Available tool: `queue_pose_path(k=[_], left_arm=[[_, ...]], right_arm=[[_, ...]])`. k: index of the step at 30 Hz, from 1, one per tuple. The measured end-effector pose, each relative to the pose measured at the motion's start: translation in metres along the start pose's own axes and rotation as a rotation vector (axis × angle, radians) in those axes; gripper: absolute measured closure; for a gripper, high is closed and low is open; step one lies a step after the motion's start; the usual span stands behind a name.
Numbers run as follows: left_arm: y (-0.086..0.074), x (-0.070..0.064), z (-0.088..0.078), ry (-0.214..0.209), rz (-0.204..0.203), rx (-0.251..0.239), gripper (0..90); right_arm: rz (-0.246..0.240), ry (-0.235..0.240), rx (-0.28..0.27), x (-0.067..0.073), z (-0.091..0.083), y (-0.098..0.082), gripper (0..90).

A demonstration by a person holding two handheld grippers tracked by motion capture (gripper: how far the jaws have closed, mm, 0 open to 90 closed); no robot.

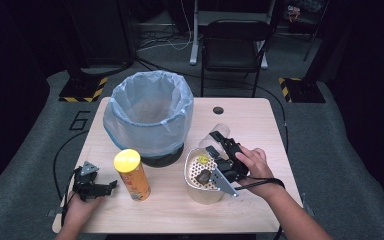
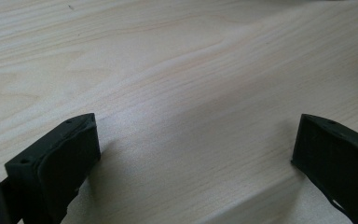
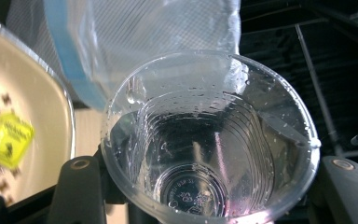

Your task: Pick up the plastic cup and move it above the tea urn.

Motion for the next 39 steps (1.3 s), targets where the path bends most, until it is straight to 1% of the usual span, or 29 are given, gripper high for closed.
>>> queue_pose_path(k=[1,2,4,5,6,7,8,9,10,13,14,15,16,17,18,19,20,21,22,23,25,28,29,33,35,36,37,38,39], left_arm=[[0.000,0.000,0.000,0.000,0.000,0.000,0.5],[0.000,0.000,0.000,-0.001,-0.003,0.000,0.5],[0.000,0.000,0.000,0.000,0.001,0.000,0.5],[0.000,0.000,0.000,0.000,0.000,0.000,0.5],[0.000,0.000,0.000,0.000,0.000,-0.001,0.5],[0.000,0.000,0.000,0.000,0.001,0.001,0.5],[0.000,0.000,0.000,0.000,0.000,0.000,0.5],[0.000,0.000,0.000,0.000,0.000,0.000,0.5],[0.000,0.000,0.000,0.000,0.000,0.000,0.4],[0.000,0.000,0.000,0.000,0.001,0.001,0.5],[0.000,0.000,0.000,0.000,0.001,0.000,0.5],[0.000,0.000,0.000,0.000,-0.001,0.000,0.5],[0.000,0.000,0.000,0.000,0.001,0.001,0.5],[0.000,0.000,0.000,0.000,0.001,0.001,0.5],[0.000,0.000,0.000,0.000,0.001,0.000,0.5],[0.000,0.000,0.000,0.000,0.002,0.001,0.5],[0.000,0.000,0.000,0.000,0.001,0.000,0.4],[0.000,0.000,0.000,0.000,0.001,0.000,0.5],[0.000,0.000,0.000,0.000,0.000,0.000,0.5],[0.000,0.000,0.000,0.000,0.000,0.000,0.5],[0.000,0.000,0.000,0.000,0.000,0.000,0.5],[0.000,0.000,0.000,0.000,0.001,0.001,0.5],[0.000,0.000,0.000,0.000,0.001,0.000,0.5],[0.000,0.000,0.000,0.000,0.000,0.000,0.5],[0.000,0.000,0.000,0.000,0.001,-0.001,0.5],[0.000,0.000,-0.001,-0.009,-0.003,0.019,0.6],[0.000,0.000,-0.002,-0.007,0.004,0.018,0.6],[0.000,0.000,-0.002,-0.008,0.002,0.017,0.6],[0.000,-0.001,-0.002,-0.009,0.002,0.017,0.7]], right_arm=[[0.052,0.000,-0.006,-0.002,0.000,-0.001,36.2],[0.178,-0.003,-0.029,-0.007,0.000,-0.004,36.1],[0.316,-0.005,-0.056,-0.012,0.000,-0.008,35.9],[0.316,-0.005,-0.056,-0.012,0.000,-0.008,35.9],[0.457,0.008,-0.105,-0.019,0.001,-0.013,35.8],[0.502,0.013,-0.120,-0.020,0.002,-0.014,35.7],[0.561,0.032,-0.133,-0.021,0.002,-0.015,35.8],[0.612,0.066,-0.153,-0.022,0.004,-0.017,35.8],[0.612,0.066,-0.153,-0.022,0.004,-0.017,35.8],[0.782,0.154,-0.188,-0.025,0.006,-0.022,36.1],[0.782,0.154,-0.188,-0.025,0.006,-0.022,36.1],[0.831,0.172,-0.205,-0.027,0.006,-0.024,36.1],[0.903,0.201,-0.243,-0.030,0.007,-0.027,36.1],[0.903,0.201,-0.243,-0.030,0.007,-0.027,36.1],[0.928,0.216,-0.244,-0.031,0.006,-0.028,36.1],[0.976,0.232,-0.254,-0.033,0.006,-0.029,36.1],[1.038,0.250,-0.261,-0.036,0.005,-0.031,36.0],[1.038,0.250,-0.261,-0.036,0.005,-0.031,36.0],[1.064,0.264,-0.269,-0.040,0.005,-0.032,36.0],[1.074,0.277,-0.267,-0.043,0.005,-0.032,36.1],[1.079,0.283,-0.267,-0.046,0.005,-0.033,36.0],[1.091,0.299,-0.262,-0.059,0.005,-0.033,36.0],[1.106,0.314,-0.252,-0.062,0.006,-0.032,36.0],[1.110,0.302,-0.257,-0.070,0.010,-0.032,36.1],[1.115,0.310,-0.270,-0.076,0.015,-0.030,36.1],[1.128,0.314,-0.273,-0.078,0.017,-0.030,36.1],[1.136,0.316,-0.275,-0.080,0.018,-0.029,36.1],[1.145,0.326,-0.270,-0.082,0.020,-0.029,36.1],[1.140,0.329,-0.266,-0.085,0.022,-0.028,36.1]])
Point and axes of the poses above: each handheld gripper's, and its own axes: z roughly forward along the jaws, y roughly out of its top, x roughly to its left, the point moved 2 cm from there along z, roughly forward along the jaws, and after that the axes turned 11 degrees about -z, right-handed, at the moved point
